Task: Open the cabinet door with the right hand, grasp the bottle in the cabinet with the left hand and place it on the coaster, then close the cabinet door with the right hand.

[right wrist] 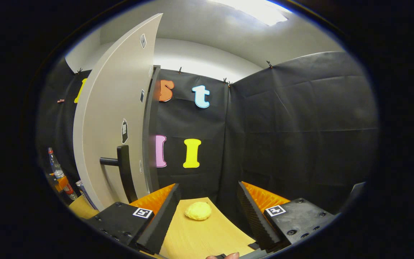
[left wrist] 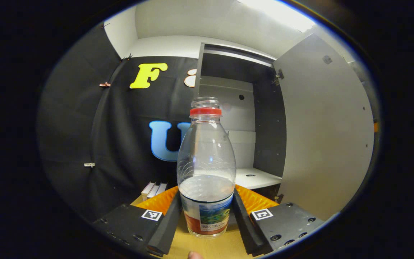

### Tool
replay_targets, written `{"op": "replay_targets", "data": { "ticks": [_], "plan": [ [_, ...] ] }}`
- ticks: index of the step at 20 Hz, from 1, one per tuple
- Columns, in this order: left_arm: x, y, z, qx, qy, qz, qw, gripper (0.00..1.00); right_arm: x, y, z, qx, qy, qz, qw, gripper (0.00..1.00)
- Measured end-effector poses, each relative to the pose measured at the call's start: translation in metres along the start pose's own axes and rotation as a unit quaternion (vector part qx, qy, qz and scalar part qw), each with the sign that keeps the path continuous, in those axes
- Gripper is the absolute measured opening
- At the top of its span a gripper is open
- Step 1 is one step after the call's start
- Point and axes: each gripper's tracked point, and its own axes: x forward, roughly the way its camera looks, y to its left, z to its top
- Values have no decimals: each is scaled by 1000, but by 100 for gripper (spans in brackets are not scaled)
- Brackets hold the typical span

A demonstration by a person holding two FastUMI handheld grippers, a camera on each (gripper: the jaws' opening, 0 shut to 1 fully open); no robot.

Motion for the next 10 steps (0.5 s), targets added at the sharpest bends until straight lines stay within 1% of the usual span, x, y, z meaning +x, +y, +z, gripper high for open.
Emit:
{"op": "replay_targets", "data": {
  "ticks": [3,5,10],
  "plan": [
    [-21,15,-43,12,12,1,1000,75,-5,7,3,-2,-11,3,1000,98],
    [-33,19,-74,22,25,-10,999,75,-9,5,0,-5,-12,-2,1000,98],
    [-58,25,-138,4,46,-33,998,76,-14,9,1,-1,-10,-7,1000,98]
  ]
}}
